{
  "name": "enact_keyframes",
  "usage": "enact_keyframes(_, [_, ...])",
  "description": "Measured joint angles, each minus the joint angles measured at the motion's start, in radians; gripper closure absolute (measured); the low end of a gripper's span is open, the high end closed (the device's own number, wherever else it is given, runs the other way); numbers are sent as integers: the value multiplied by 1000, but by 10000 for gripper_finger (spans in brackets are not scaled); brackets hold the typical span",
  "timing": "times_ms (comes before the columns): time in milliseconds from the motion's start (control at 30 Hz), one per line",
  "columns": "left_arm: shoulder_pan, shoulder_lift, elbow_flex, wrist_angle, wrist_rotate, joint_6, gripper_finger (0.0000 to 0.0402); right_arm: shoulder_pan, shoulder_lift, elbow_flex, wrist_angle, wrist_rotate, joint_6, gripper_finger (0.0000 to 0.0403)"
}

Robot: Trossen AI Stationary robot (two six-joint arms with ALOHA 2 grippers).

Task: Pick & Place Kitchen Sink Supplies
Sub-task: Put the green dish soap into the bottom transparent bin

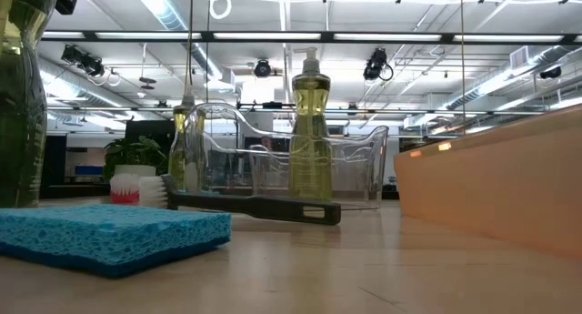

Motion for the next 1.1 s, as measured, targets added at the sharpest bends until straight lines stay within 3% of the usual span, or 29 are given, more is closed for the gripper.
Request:
enact_keyframes(233, [0, 0, 0, 0, 0, 0, 365, 96, 0, 0, 7, -11, -126, 140])
enact_keyframes(400, [0, 0, 0, 0, 0, 0, 365, 133, 0, 0, 26, -5, -57, 140])
enact_keyframes(1100, [0, 0, 0, 0, 0, 0, 365, 333, 61, 1, 58, 438, 349, 140])
